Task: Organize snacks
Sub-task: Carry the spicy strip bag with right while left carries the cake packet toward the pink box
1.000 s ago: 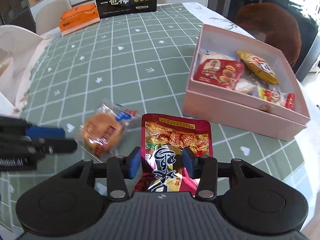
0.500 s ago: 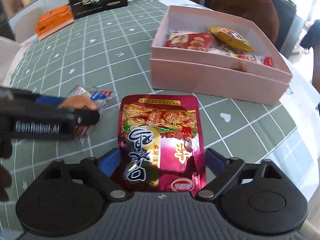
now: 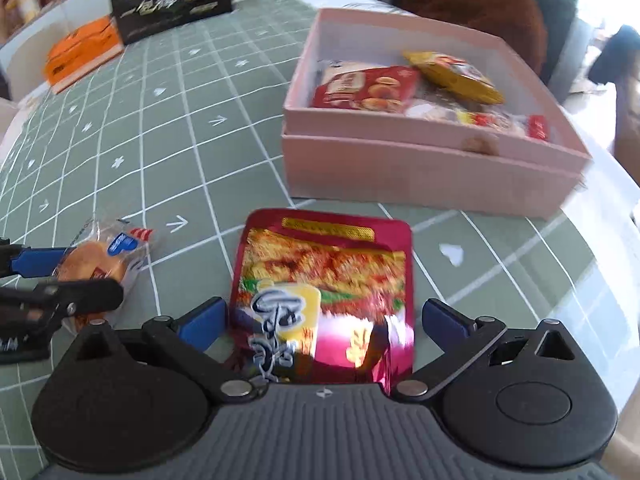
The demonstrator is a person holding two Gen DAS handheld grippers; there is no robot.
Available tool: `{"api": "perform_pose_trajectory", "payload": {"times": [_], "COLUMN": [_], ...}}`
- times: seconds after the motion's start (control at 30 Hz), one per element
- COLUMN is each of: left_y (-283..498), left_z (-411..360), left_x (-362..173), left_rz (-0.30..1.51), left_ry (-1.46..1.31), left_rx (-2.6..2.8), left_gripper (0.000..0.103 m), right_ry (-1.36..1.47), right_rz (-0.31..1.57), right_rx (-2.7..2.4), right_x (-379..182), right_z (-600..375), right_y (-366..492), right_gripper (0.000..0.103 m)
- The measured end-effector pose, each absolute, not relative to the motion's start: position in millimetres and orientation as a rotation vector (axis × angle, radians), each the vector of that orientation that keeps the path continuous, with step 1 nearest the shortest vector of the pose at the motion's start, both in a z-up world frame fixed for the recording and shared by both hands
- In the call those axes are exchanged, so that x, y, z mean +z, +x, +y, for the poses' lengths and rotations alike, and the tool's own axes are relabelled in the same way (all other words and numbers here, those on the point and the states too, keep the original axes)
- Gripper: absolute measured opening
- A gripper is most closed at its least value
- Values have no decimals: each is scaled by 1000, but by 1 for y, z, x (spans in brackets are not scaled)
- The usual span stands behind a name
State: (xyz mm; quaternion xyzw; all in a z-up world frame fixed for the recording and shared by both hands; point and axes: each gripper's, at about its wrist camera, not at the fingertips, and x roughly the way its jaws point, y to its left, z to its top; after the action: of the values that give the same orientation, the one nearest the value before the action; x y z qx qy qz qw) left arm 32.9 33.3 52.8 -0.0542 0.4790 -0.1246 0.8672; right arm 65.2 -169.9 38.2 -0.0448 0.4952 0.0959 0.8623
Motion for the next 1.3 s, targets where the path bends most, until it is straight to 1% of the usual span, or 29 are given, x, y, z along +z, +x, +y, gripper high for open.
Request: {"api": "perform_pose_trajectory", "payload": {"times": [0.17,0.33,0.4,0.5,0.57,0.67,0.73,0.77,0.83,0.87,0.9,0.97,1.3], "left_y": [34,35,36,39,40,37,32,29,25,23,22,19,26], "left_z": [30,26,24,19,13,1,-7,-10,-12,-12,-12,-12,-9], "left_x": [53,51,51,51,50,49,47,47,47,48,48,49,47], "left_rz": [1001,985,984,984,986,982,969,962,960,964,969,975,953], "left_ry": [-98,-80,-75,-60,-33,43,92,108,98,80,66,53,52], "left_rx": [-256,-263,-268,-273,-269,-246,-226,-220,-236,-251,-261,-276,-266], "left_gripper": [61,64,68,73,75,75,69,63,63,63,63,63,64], "right_ry": [-68,-67,-79,-88,-88,-89,-100,-104,-99,-86,-74,-81,-89], "right_rz": [1008,1016,1015,1012,1012,1017,1016,1016,1024,1033,1034,1016,979], "right_rx": [168,168,185,194,188,172,165,167,177,180,183,184,218], "right_x": [35,35,38,41,42,44,45,45,44,43,42,39,35], "right_z": [-175,-175,-173,-172,-171,-170,-170,-171,-175,-177,-179,-181,-186], "right_y": [83,88,82,68,56,37,26,22,15,14,12,7,1], "right_gripper": [103,102,94,89,88,86,86,86,90,94,97,99,103]}}
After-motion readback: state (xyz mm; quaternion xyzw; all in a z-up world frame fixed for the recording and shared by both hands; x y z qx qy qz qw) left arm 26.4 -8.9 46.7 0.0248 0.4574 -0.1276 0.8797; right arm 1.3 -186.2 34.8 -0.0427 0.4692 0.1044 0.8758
